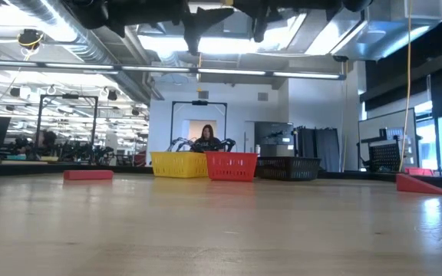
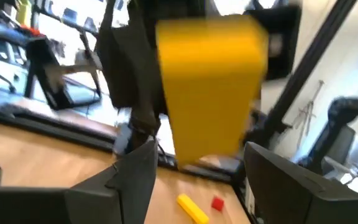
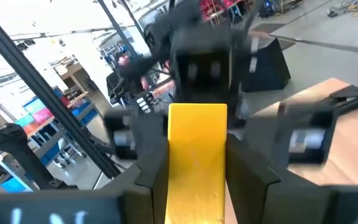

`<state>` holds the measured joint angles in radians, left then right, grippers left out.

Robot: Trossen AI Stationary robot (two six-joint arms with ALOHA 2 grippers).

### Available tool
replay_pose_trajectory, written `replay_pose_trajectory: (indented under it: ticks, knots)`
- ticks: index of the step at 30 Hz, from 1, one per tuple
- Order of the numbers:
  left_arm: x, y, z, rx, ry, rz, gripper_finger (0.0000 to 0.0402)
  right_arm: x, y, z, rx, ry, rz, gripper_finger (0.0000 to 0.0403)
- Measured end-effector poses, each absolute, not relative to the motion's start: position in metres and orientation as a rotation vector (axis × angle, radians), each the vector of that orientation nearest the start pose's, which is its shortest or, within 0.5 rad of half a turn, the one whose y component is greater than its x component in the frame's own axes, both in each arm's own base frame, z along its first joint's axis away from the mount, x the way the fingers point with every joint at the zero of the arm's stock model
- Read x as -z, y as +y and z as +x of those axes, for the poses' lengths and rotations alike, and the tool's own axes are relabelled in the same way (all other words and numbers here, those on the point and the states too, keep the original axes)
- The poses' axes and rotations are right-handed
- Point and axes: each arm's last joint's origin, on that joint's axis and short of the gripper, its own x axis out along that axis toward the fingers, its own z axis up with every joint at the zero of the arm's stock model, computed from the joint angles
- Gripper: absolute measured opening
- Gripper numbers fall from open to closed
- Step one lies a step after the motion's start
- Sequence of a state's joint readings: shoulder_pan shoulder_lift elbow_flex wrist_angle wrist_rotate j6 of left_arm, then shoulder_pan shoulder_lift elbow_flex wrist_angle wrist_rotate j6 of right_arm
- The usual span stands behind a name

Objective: Sort & place blocks by color
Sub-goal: Put the top yellow block into the yellow bin

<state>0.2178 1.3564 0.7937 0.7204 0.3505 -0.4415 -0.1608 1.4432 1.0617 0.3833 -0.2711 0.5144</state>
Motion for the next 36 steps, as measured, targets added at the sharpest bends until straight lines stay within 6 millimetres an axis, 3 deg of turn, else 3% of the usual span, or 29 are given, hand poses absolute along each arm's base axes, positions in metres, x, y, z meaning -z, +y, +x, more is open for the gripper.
replay_pose_trajectory:
  ticks: [11, 22, 28, 32, 36]
  knots:
    - [-0.301, 0.058, 0.289, 0.136, -0.148, -0.395, 0.0227, -0.329, -0.045, 0.329, -0.11, 0.034, 0.516, 0.0119]
    - [-0.302, 0.058, 0.289, 0.133, -0.157, -0.413, 0.0122, -0.329, -0.046, 0.329, -0.103, 0.034, 0.511, 0.0119]
    - [-0.299, 0.063, 0.288, 0.127, -0.133, -0.417, 0.0119, -0.328, -0.046, 0.329, -0.097, 0.037, 0.512, 0.0122]
    - [-0.298, 0.071, 0.283, 0.116, -0.078, -0.419, 0.0119, -0.328, -0.046, 0.325, -0.07, 0.06, 0.493, 0.0214]
    - [-0.301, 0.082, 0.267, 0.025, -0.011, -0.407, 0.0119, -0.343, -0.055, 0.303, -0.025, 0.079, 0.455, 0.031]
